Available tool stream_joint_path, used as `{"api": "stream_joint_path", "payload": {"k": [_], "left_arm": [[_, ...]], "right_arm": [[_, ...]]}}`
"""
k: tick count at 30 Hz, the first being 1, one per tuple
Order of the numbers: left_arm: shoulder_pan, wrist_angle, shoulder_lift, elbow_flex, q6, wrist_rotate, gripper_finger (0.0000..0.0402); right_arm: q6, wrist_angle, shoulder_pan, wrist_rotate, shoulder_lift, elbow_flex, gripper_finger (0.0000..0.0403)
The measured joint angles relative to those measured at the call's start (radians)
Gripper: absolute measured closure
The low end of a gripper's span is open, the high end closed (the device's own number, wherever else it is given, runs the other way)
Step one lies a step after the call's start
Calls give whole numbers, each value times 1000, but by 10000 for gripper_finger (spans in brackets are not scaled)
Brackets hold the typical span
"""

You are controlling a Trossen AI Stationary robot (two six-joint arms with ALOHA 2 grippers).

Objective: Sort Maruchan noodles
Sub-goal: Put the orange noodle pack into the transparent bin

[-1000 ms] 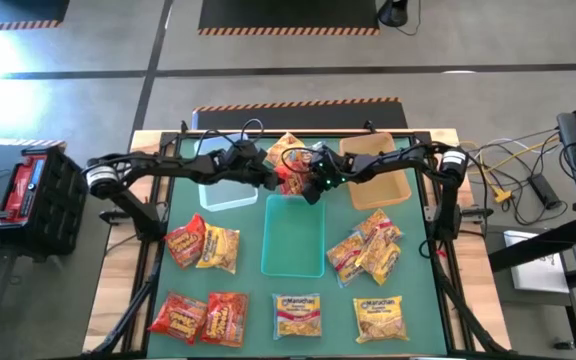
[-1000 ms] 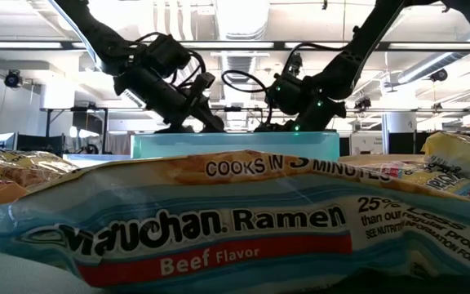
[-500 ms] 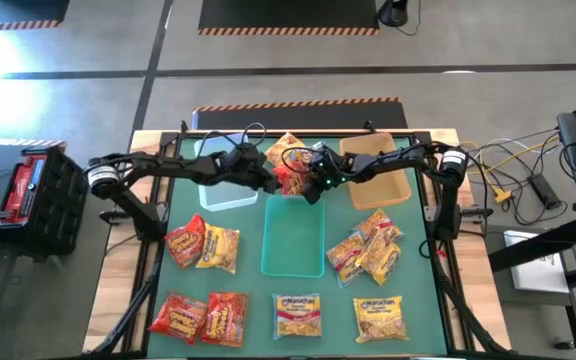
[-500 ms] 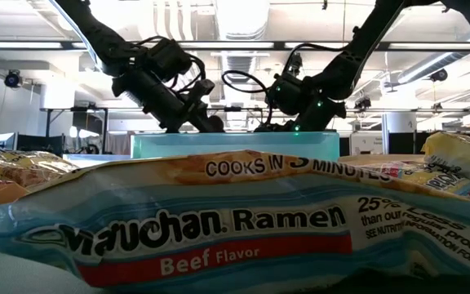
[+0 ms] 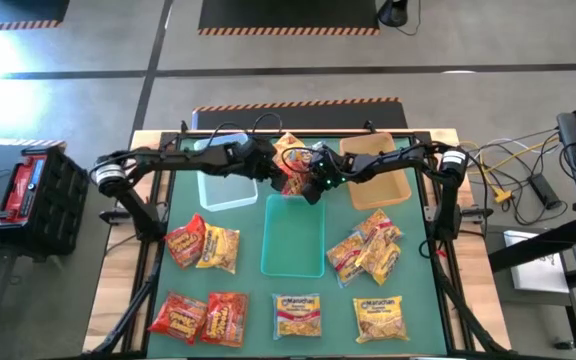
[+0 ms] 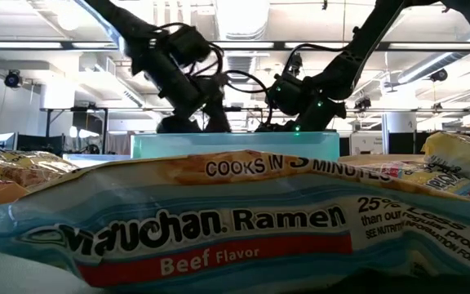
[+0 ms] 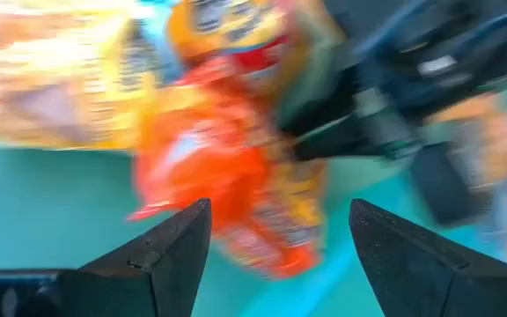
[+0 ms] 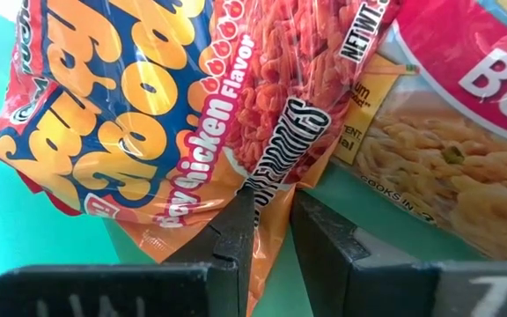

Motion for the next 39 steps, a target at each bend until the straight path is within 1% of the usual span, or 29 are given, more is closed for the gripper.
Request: {"api": "stream_joint_path", "payload": {"k": [2, 4, 11, 15, 20, 24, 26, 33, 37, 39], "left_arm": [[3, -84, 29, 60, 45, -50, 148], [8, -111, 63, 101, 74, -79, 148], [24, -133, 211, 193, 92, -80, 147], [24, -184, 259, 233, 104, -71, 147], [26, -229, 254, 239, 115, -79, 147], [29, -314, 216, 229, 110, -144, 147], [30, -318, 198, 217, 80, -148, 147], [6, -280, 201, 183, -69, -109, 147], [-6, -198, 201, 159, -129, -45, 147], [-13, -182, 201, 157, -152, -35, 147]], "right_arm": [[-6, -1, 0, 0, 0, 0, 335], [-11, -2, 0, -1, 0, 0, 335], [-16, -7, 0, -1, 0, 0, 335], [-17, -10, 0, -1, 0, 0, 335], [-28, -19, 0, -1, 0, 0, 335], [-41, -24, 0, 0, 0, 0, 335], [-51, -24, 0, -1, 0, 0, 335], [-68, -24, -2, -1, 0, -1, 335], [-70, -24, -7, 0, 2, -1, 335], [-74, -24, -8, 0, 2, -1, 335]]}}
